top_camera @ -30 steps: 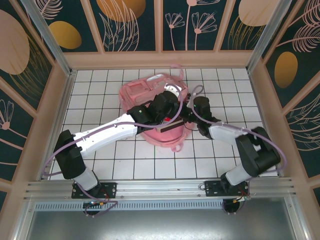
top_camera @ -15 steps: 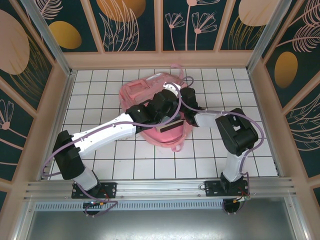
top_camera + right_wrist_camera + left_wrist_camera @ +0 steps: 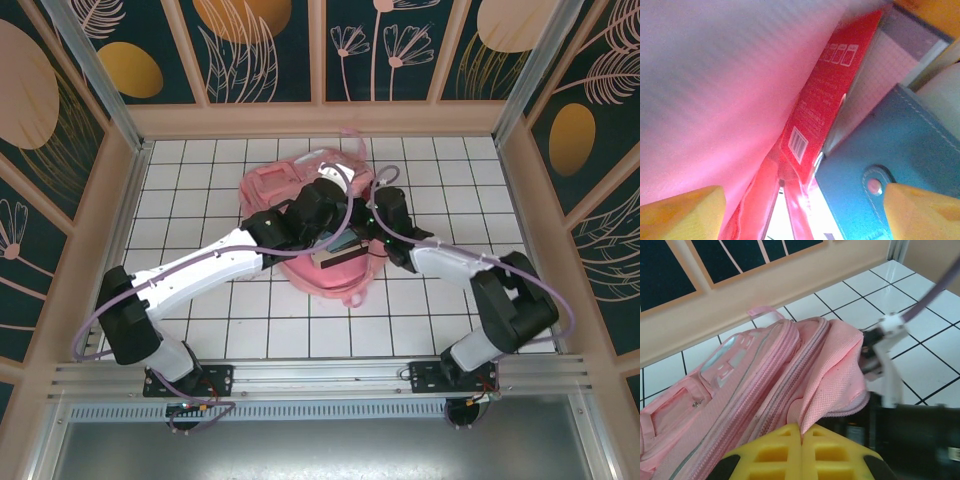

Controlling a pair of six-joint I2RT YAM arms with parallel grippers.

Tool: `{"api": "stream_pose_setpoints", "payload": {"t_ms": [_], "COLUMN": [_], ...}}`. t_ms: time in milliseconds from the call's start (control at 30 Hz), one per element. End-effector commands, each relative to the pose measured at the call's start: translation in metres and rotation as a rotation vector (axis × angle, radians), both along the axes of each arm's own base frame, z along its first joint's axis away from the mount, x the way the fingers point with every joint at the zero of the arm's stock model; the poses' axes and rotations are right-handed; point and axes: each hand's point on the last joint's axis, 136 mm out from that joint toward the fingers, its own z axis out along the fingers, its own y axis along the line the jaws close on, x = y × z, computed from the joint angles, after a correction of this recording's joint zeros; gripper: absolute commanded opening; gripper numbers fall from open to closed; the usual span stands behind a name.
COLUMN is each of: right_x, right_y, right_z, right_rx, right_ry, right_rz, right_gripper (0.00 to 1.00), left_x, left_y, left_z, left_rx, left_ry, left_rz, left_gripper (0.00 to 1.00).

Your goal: Pack the student bag

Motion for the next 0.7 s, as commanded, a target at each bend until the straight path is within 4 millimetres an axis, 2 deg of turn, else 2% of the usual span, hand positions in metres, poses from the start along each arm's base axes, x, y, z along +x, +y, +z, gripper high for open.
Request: {"api": "stream_pose_setpoints", "payload": {"t_ms": [0,133,200,333,433,567,667], "right_x": [-0.016,-0.035,-0.041,-0.048,-0.050,-0.055,-0.061], "right_y": [-0.020,-0.040,-0.054,-0.092,-0.108,-0.109,-0.094], "right_z": [-0.005,0.001,-0.006,-0.038,-0.059,-0.076,-0.083], "right_rx": [-0.101,-0.159,-0.235,-0.365,-0.367,-0.355,-0.308], "right_ry": [-0.030,-0.068,-0.055,0.042,0.090,0.113,0.114], "right_rz": [-0.014,-0.022,-0.046,-0.095,-0.087,-0.061,-0.014], "right_gripper": [0.85,0.84,0.83,0.81,0.81,0.80,0.70], "left_x": [0.002,0.002,0.004,0.004,0.006,0.008,0.011], "left_y": [0.009,0.013,0.017,0.025,0.032,0.042,0.052], "left_z": [0.039,0.035,0.033,0.028,0.025,0.021,0.020], "left_rx": [-0.121,-0.117,-0.115,-0.120,-0.111,-0.094,-0.071], "left_ry": [-0.066,-0.062,-0.058,-0.044,-0.044,-0.042,-0.046], "left_rz": [0.020,0.027,0.034,0.035,0.052,0.081,0.109], "left_gripper": [0.00,0.00,0.00,0.00,0.00,0.00,0.00]}}
